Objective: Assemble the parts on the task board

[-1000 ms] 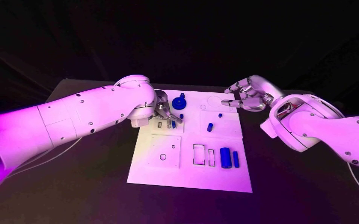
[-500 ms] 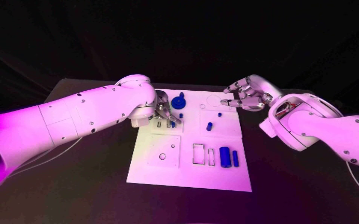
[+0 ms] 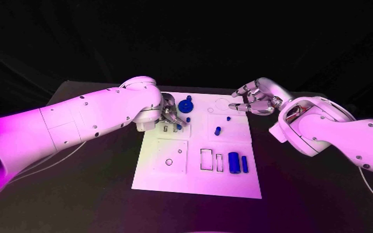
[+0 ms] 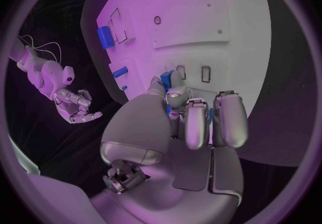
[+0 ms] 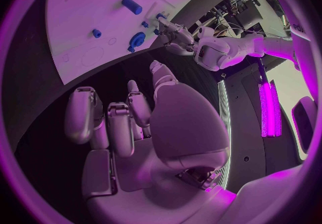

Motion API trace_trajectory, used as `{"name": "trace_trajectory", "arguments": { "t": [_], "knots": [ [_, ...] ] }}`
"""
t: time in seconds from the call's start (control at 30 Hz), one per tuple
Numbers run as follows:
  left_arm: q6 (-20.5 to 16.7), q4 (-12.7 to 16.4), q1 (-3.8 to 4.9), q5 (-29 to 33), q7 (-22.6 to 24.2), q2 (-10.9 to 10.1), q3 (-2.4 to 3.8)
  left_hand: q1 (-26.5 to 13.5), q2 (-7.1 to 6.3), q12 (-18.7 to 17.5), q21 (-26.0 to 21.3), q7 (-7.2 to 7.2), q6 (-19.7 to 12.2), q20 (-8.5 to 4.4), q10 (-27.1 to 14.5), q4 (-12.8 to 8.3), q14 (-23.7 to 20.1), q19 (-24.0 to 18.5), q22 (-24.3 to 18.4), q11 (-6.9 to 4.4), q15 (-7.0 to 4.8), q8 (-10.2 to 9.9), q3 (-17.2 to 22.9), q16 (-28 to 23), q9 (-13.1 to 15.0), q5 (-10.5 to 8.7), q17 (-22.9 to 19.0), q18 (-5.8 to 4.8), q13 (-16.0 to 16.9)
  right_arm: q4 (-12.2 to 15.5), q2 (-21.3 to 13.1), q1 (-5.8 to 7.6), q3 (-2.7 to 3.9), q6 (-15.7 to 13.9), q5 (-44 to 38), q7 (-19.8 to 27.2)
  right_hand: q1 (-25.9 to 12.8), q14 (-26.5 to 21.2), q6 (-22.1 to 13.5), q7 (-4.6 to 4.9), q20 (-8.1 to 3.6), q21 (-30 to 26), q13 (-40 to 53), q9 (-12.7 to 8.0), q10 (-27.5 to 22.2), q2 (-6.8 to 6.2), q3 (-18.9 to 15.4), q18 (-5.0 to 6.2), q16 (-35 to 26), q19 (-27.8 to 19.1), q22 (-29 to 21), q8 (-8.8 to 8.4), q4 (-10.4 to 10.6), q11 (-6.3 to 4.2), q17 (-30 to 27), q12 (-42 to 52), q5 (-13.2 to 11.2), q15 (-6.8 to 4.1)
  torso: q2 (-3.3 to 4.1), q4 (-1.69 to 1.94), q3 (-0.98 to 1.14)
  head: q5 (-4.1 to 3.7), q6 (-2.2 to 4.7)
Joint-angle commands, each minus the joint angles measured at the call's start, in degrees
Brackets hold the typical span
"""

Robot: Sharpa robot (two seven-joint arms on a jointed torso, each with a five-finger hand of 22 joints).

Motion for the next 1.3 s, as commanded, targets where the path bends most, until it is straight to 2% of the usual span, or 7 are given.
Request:
{"name": "trace_trajectory", "arguments": {
  "t": [0.03,0.2,0.5,0.57,0.63,0.9,1.3],
  "knots": [
    [0.14,-0.01,0.0,0.97,-0.06,-0.01,-0.05,1.8,0.46,-0.52,0.28,-0.02,-0.56,-0.43,-0.35,-0.56,3.22,0.16,0.11,-0.22,-0.37,-0.09,1.89,-0.28,0.16,0.17,5.84,-1.1,-0.2,-0.05,0.05,-0.04,0.0,1.15,-0.16,-0.13,0.23,4.55,0.48,-0.01,-0.31,-0.24,-0.02,-0.02,0.09,0.63,-0.35,1.05,-0.23,-0.04,-0.05,0.25,0.1,-0.22,9.46,0.23,0.58,-0.39,-0.01,0.02,-0.02,-0.01,-0.06],
    [-0.61,0.15,0.0,1.3,-0.07,-0.21,-0.06,4.58,-0.14,-1.36,0.36,-0.14,-1.14,-0.62,-0.73,-1.79,3.23,0.12,0.29,-0.38,-0.52,-0.67,7.19,-0.33,0.21,0.22,5.93,-1.11,-0.64,-0.07,0.05,-0.06,0.0,1.27,-0.16,-0.18,0.48,4.56,0.42,-0.02,-0.36,-0.38,-0.14,-0.09,0.06,0.67,-0.43,1.06,-0.25,-0.02,-0.07,0.35,0.12,-0.25,9.46,0.16,1.96,-0.43,-0.03,0.03,0.01,0.08,-0.13],
    [-3.49,1.52,0.0,2.64,0.15,-2.24,-0.03,1.8,-7.01,-2.5,0.36,0.03,-0.87,-0.55,-0.32,-1.08,3.3,-0.01,0.47,-0.27,-0.41,-0.77,22.11,-0.48,1.15,0.19,6.17,-1.08,-1.26,-0.2,0.07,-0.07,-0.01,1.33,-0.16,-0.23,0.52,4.56,0.41,-0.02,-0.37,-0.43,-0.15,-0.11,0.07,0.67,-0.46,1.06,-0.26,-0.02,-0.09,0.37,0.14,-0.25,9.44,0.17,2.26,-0.44,-0.06,0.11,0.0,0.21,0.03],
    [-4.23,2.04,0.0,3.09,0.21,-2.98,-0.01,-0.19,-9.39,-2.62,0.34,0.32,-0.86,-0.54,-0.09,-1.36,3.32,-0.04,0.52,-0.3,-0.42,-0.59,27.24,-0.53,1.68,0.04,6.24,-1.04,-1.26,-0.26,0.05,-0.07,-0.01,1.34,-0.14,-0.24,0.54,4.55,0.4,-0.02,-0.37,-0.45,-0.15,-0.12,0.07,0.69,-0.46,1.06,-0.28,-0.02,-0.09,0.39,0.16,-0.25,9.41,0.17,2.42,-0.44,-0.11,0.2,0.01,0.25,0.03],
    [-4.9,2.67,0.0,3.37,0.24,-3.81,0.01,-1.24,-10.31,-2.72,0.35,0.13,-0.83,-0.49,0.0,-1.92,3.34,-0.03,0.59,-0.33,-0.34,-0.4,30.11,-0.55,2.04,0.2,6.29,-1.08,-1.28,-0.31,0.05,-0.07,-0.02,1.36,-0.11,-0.24,0.54,4.55,0.4,-0.02,-0.37,-0.45,-0.15,-0.12,0.07,0.69,-0.46,1.06,-0.28,-0.02,-0.09,0.39,0.16,-0.25,9.41,0.17,2.42,-0.44,-0.06,0.18,0.03,0.49,0.11],
    [-6.44,5.26,0.0,3.59,0.34,-6.96,0.14,-3.6,-12.06,-3.03,0.3,-0.02,-0.87,-0.43,0.14,-3.46,3.37,-0.06,0.61,-0.27,-0.37,-0.06,34.85,-0.6,2.76,0.09,6.38,-1.09,-1.48,-0.5,0.15,-0.11,-0.04,1.43,-0.03,-0.24,0.54,4.57,0.4,-0.03,-0.38,-0.44,-0.15,-0.12,0.08,0.69,-0.48,1.06,-0.25,-0.01,-0.07,0.4,0.17,-0.25,9.47,0.17,2.55,-0.44,0.0,0.2,-0.02,0.9,-0.02],
    [-5.05,6.87,-0.06,3.33,0.15,-9.36,0.16,-5.22,-12.86,-3.16,0.28,-0.03,-0.86,-0.42,0.31,-4.73,3.39,-0.05,0.67,-0.28,-0.39,0.13,37.62,-0.65,3.24,0.07,6.44,-1.09,-1.49,-0.62,0.15,-0.16,-0.06,1.57,0.0,-0.23,0.52,4.56,0.4,-0.02,-0.38,-0.48,-0.16,-0.13,0.08,0.69,-0.49,1.07,-0.26,-0.03,-0.1,0.41,0.2,-0.25,9.45,0.17,2.64,-0.45,0.05,0.03,-0.06,1.21,-0.21]
  ]
}}
